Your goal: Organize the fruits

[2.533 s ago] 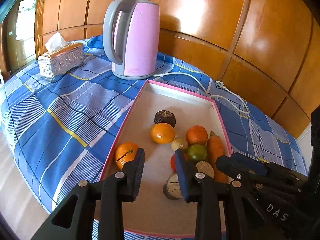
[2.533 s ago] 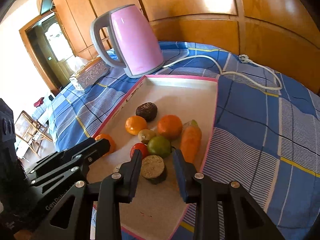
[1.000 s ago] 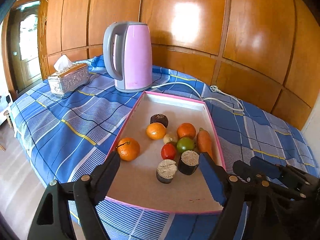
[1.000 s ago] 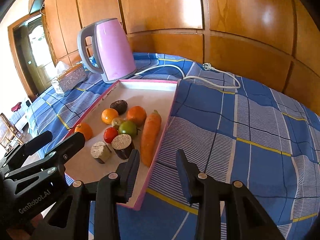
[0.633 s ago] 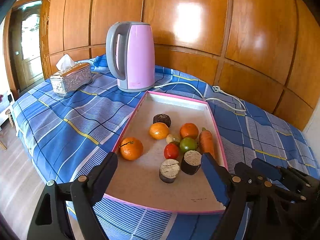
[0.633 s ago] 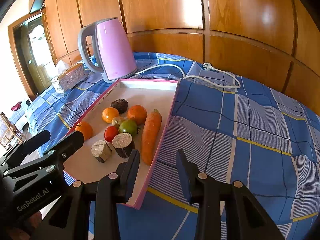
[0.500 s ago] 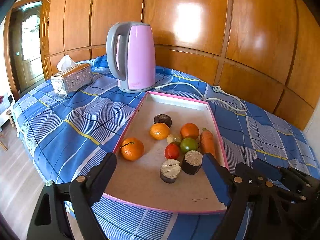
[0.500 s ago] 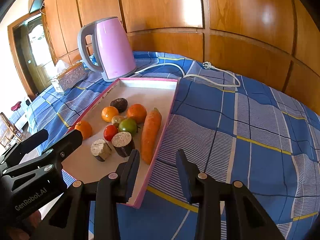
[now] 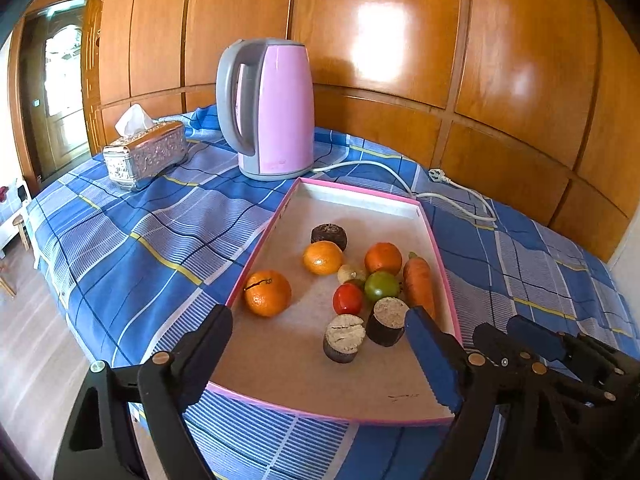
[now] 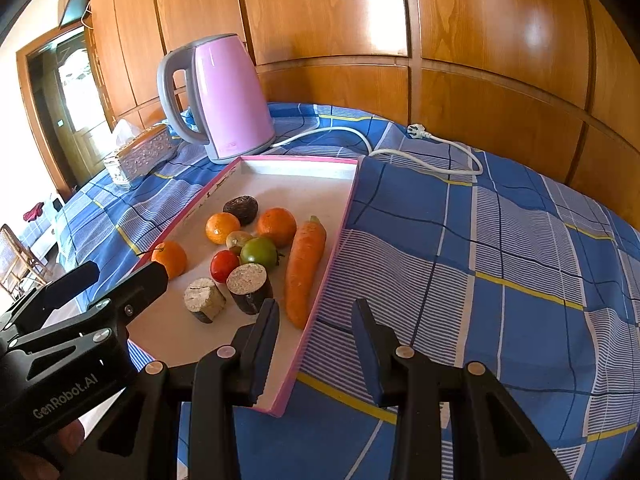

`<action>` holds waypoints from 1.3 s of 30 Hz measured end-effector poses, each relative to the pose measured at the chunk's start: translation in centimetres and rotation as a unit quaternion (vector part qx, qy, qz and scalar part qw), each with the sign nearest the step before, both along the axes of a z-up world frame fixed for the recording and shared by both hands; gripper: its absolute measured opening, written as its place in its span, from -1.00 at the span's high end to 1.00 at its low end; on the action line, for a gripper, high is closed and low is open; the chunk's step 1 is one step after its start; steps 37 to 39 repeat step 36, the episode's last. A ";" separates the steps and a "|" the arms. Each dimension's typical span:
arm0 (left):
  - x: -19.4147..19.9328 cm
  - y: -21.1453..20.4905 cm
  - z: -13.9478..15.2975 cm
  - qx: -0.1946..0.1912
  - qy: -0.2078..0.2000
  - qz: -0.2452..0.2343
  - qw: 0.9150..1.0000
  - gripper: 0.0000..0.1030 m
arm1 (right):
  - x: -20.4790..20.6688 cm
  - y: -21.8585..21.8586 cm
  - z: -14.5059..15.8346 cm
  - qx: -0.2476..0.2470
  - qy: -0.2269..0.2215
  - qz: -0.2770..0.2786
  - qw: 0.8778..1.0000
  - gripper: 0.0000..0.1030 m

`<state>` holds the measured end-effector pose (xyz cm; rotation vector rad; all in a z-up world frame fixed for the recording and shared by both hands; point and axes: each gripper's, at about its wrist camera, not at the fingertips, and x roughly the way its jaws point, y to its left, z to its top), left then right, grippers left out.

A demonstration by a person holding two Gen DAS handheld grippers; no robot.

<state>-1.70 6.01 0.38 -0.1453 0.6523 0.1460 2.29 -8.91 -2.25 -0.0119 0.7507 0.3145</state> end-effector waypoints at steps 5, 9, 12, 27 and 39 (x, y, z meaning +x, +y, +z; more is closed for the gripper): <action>-0.1 0.0 0.1 0.000 -0.001 0.000 1.000 -0.71 | 0.0 0.0 0.0 0.000 0.000 0.001 1.000 0.26; -0.1 0.0 0.1 0.000 -0.001 0.000 1.000 -0.71 | 0.0 0.1 0.1 -0.001 -0.001 0.001 1.000 0.26; -0.1 0.1 0.1 0.000 -0.002 0.000 1.000 -0.71 | 0.0 0.1 0.0 -0.001 0.000 0.001 1.000 0.26; -0.2 -0.2 0.4 -0.001 -0.001 -0.002 1.000 -0.82 | 0.0 0.3 0.0 -0.002 0.001 0.004 1.000 0.27; 0.0 -0.4 0.5 -0.001 -0.009 -0.009 1.000 -0.82 | 0.2 -0.4 -0.3 0.004 0.004 0.001 1.000 0.27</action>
